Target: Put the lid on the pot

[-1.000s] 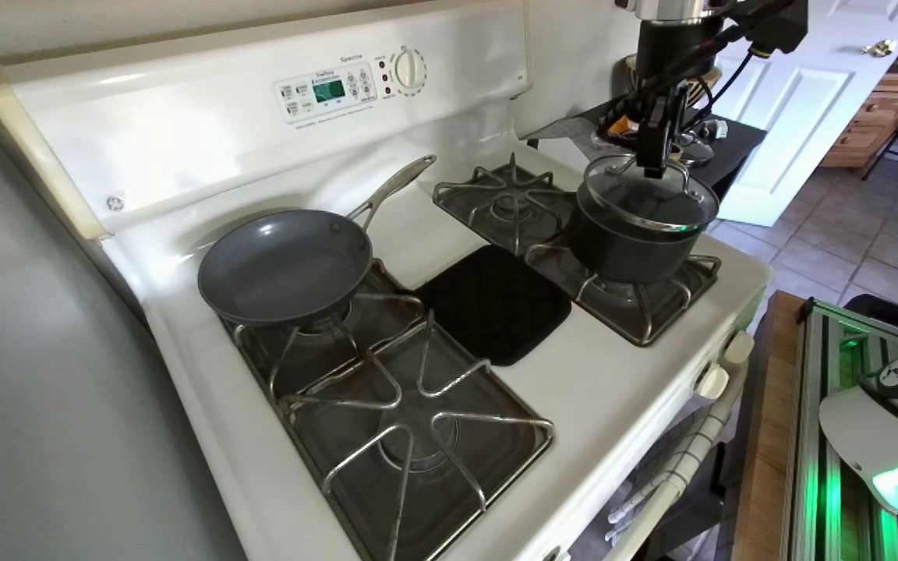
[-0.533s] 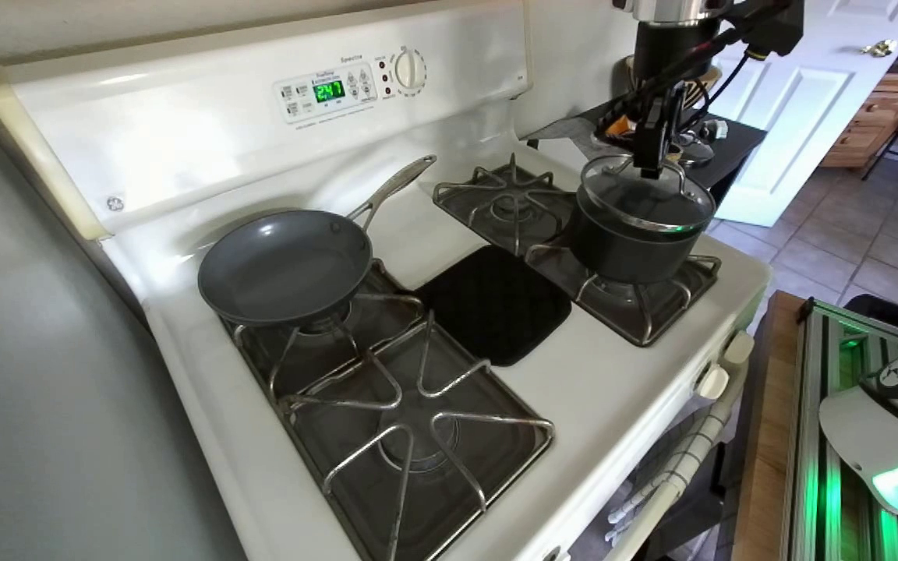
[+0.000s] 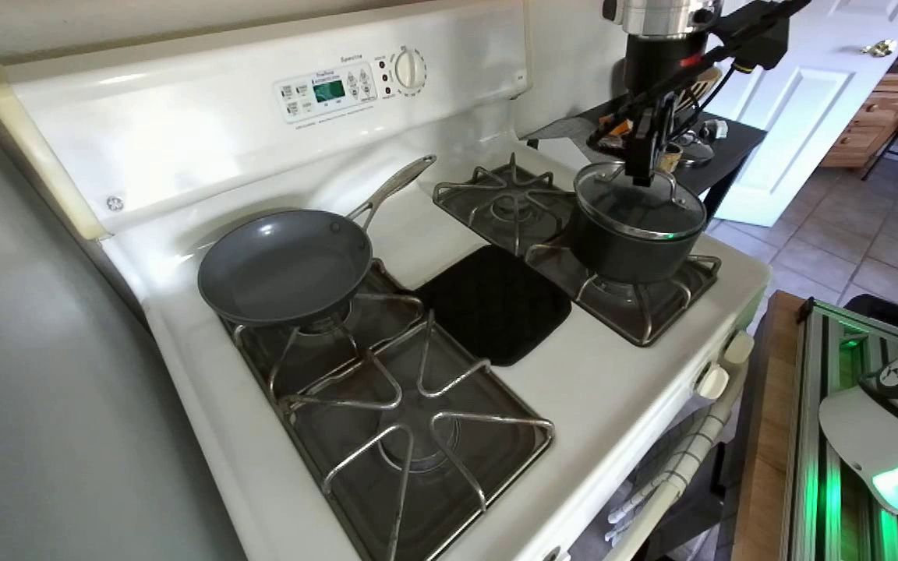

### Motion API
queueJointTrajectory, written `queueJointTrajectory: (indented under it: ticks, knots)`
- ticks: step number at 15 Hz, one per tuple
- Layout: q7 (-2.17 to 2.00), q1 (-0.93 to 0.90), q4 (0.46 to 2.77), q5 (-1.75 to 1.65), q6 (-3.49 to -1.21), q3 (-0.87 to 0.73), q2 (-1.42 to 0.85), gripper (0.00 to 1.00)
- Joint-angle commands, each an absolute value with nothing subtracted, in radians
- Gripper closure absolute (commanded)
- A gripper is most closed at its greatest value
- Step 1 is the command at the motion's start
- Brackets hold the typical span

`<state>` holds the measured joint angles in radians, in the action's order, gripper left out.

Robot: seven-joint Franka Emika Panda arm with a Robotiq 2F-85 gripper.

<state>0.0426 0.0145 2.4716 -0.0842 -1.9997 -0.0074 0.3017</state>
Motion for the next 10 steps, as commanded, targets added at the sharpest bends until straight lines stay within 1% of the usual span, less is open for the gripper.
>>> queueJointTrajectory:
  ticks: [1, 10]
  knots:
    - [0.029, 0.013, 2.481, -0.108, -2.013, 0.002, 0.296, 1.00]
    - [0.014, 0.018, 2.476, -0.152, -2.005, 0.006, 0.293, 1.00]
